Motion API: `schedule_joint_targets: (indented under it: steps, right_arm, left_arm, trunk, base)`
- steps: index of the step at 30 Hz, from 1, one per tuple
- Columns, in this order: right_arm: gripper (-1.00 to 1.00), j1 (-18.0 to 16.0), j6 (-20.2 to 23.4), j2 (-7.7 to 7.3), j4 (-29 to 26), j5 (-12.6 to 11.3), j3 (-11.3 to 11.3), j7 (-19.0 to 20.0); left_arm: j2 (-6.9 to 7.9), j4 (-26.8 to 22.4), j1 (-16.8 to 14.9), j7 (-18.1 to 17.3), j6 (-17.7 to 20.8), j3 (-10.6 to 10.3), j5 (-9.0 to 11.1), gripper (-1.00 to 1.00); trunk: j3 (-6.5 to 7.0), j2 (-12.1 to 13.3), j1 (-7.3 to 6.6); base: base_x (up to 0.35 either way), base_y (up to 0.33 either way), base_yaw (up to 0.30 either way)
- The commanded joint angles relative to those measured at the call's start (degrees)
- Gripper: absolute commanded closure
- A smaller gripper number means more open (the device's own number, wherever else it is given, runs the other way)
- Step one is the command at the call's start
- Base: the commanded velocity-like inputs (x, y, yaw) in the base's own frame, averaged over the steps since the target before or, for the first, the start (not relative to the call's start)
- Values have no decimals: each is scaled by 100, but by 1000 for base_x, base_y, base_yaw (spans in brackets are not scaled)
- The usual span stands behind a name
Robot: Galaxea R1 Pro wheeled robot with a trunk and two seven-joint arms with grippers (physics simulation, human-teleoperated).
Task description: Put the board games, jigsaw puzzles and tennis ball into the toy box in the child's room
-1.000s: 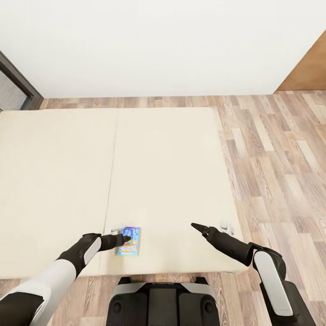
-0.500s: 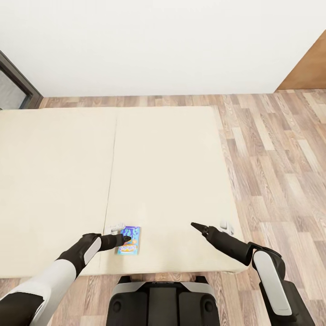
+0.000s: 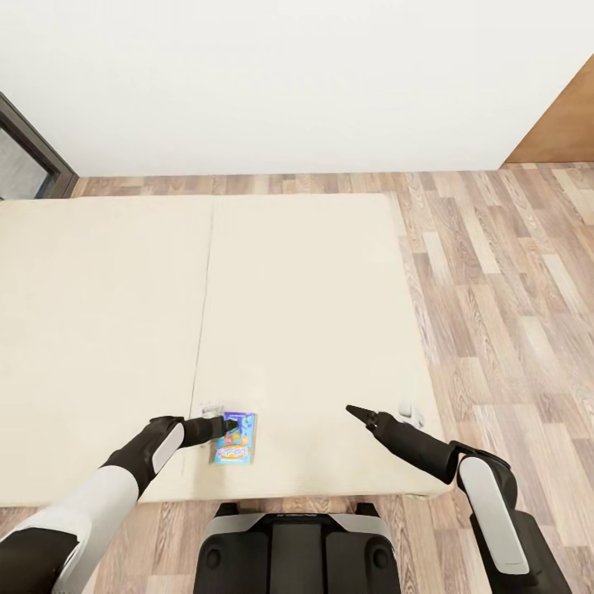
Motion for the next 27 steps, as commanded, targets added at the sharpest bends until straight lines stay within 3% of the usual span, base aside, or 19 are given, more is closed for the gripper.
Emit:
schedule_joint_targets:
  steps: [1, 13, 27]
  right_arm:
    - [-100, -3, 27, 3, -1, 57, -8, 59]
    - [-100, -3, 26, 18, -1, 59, 12, 47]
    - [-100, -3, 27, 19, -1, 66, 11, 28]
  left_arm:
    - [6, -26, -13, 1, 19, -24, 19, -100]
    - [-24, -58, -55, 33, -429, -40, 16, -100]
    - [-25, -55, -56, 26, -493, -53, 8, -100]
  trunk:
    - [-6, -8, 3]
    - [-6, -8, 3]
    - [-6, -8, 3]
  base:
    - [0, 0, 0]
    - [0, 0, 0]
    - [0, 0, 0]
